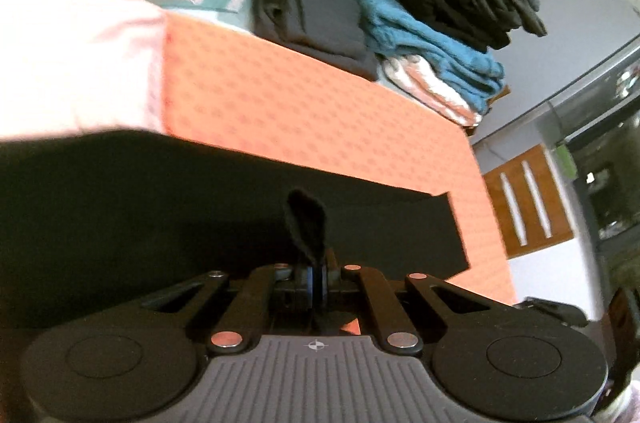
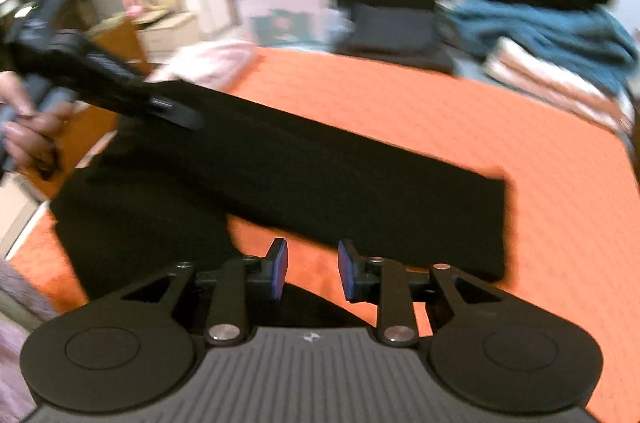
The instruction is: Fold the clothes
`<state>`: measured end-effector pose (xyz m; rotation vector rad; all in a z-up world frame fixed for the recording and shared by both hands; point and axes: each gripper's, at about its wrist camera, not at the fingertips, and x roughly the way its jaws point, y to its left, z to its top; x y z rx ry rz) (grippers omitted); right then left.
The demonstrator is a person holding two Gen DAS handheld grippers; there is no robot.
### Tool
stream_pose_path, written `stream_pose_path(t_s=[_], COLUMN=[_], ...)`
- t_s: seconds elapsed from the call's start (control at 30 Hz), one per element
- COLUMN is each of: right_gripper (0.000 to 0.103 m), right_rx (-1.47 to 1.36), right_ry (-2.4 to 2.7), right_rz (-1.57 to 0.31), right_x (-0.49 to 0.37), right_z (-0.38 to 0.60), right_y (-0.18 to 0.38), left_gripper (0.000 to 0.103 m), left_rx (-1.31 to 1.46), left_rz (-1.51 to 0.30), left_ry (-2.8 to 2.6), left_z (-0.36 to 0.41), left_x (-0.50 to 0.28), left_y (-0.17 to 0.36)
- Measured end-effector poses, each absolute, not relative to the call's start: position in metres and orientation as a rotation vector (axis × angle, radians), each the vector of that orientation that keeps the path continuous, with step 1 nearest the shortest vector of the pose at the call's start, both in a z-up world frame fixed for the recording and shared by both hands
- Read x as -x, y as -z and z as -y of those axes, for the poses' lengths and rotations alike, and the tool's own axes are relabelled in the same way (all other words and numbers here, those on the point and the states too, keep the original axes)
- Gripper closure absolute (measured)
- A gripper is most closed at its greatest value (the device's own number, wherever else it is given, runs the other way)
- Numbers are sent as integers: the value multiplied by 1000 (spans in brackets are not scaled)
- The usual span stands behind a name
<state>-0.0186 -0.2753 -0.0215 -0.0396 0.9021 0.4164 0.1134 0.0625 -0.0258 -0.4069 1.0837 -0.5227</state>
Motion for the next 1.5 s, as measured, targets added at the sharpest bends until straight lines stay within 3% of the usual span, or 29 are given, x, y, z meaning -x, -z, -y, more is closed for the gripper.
stream_pose_path(t_s=[0.53, 0.67, 0.73, 1.03, 1.27, 1.5], right_gripper=[71, 69, 68, 68, 66, 61], right_rx=[-56, -26, -6, 71, 59, -72], right_ry=[-212, -233, -250, -335, -307, -229], right_rz=[-978, -982, -979, -990, -1019, -1076], right_x=[18, 17, 18, 37, 66, 95], right_z=[320, 314, 310, 294, 297, 312], right_y=[52, 50, 48, 44, 49, 63], left_gripper=[95, 74, 74, 72, 64, 63], left_rx=[375, 390, 405, 391, 357, 452], left_rz=[-1110, -1104, -1088, -1064, -1106, -1123], left_ry=[400, 359, 341, 277, 190, 78], left_z=[-113, -126, -136, -176, -195, -215], left_x=[-130, -126, -121, -61, 3, 49], left_y=[34, 34, 28, 11, 29, 54])
